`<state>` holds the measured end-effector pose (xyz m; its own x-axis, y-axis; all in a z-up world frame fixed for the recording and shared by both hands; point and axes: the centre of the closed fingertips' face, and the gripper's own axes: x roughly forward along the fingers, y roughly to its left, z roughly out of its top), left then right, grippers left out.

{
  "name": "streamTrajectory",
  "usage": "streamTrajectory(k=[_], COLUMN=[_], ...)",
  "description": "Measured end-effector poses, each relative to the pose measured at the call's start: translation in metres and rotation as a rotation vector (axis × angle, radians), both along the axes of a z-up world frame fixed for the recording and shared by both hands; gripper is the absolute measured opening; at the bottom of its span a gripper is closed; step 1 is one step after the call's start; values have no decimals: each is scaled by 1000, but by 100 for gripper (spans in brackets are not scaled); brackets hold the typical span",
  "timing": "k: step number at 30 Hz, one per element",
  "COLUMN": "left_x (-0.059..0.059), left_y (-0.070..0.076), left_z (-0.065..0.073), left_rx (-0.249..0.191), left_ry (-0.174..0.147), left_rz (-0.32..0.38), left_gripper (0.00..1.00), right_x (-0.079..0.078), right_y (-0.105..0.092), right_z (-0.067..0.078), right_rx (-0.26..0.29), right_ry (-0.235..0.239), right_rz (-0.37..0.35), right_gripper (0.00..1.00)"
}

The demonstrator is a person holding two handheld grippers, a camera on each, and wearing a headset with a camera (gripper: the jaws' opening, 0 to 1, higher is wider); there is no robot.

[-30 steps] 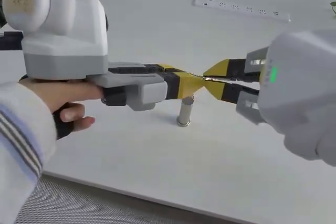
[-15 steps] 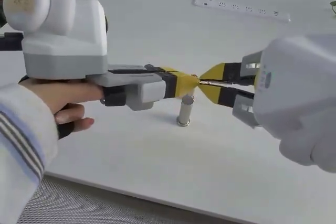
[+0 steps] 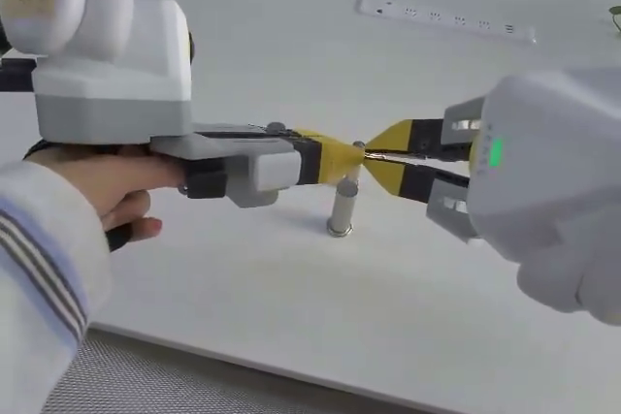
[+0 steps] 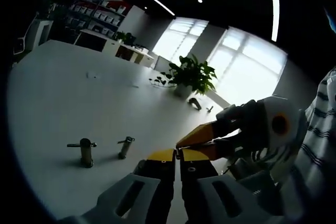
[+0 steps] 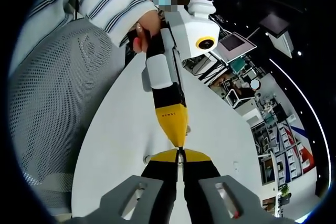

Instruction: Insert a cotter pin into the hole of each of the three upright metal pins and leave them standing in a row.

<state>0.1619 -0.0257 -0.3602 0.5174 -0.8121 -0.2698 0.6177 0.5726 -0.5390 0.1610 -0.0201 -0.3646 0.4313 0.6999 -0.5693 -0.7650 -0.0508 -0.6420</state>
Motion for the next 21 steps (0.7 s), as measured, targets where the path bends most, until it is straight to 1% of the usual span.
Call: streamTrajectory(k=[1, 2, 6, 9, 10, 12, 13, 14, 15, 16, 17, 19, 21], left_x=[0, 1, 1, 0, -1, -3, -3, -3, -4, -3, -3, -4, -6], left_y=[0, 1, 1, -2, -2, -3, -3, -2, -2, 0, 1, 2, 1], left_z=[-1, -1, -2, -2, -3, -3, -3, -3, -3, -4, -4, -3, -2], left_rx=[-7, -8, 4, 13, 16, 24, 27, 29, 28, 27, 27, 30, 36], left_ry=[19, 21, 15, 12, 12, 11, 4, -2, -2, -6, -10, -21, -38], left_rz=[4, 4, 4, 8, 8, 8, 8, 10, 9, 9, 8, 2, -6], left_gripper=[0, 0, 0, 0, 0, 0, 0, 0, 0, 0, 0, 0, 0], right_x=[0, 0, 0, 4, 5, 8, 9, 9, 8, 8, 9, 9, 6], right_y=[0, 0, 1, -1, -2, -5, -6, -7, -9, -9, -10, -10, -11], right_z=[0, -1, -2, -3, -3, -7, -7, -8, -9, -10, -9, -9, -13], right_rx=[-2, -2, 10, 30, 31, 19, 22, 28, 42, 54, 71, 101, 109], right_ry=[-3, -4, 16, 17, 16, 30, 38, 51, 88, 115, 131, 189, 254], right_rz=[4, 7, 4, -3, -5, -16, -23, -27, -42, -56, -67, -84, -81], right_gripper=[0, 0, 0, 1, 5, 11, 12, 12, 12, 13, 13, 14, 12])
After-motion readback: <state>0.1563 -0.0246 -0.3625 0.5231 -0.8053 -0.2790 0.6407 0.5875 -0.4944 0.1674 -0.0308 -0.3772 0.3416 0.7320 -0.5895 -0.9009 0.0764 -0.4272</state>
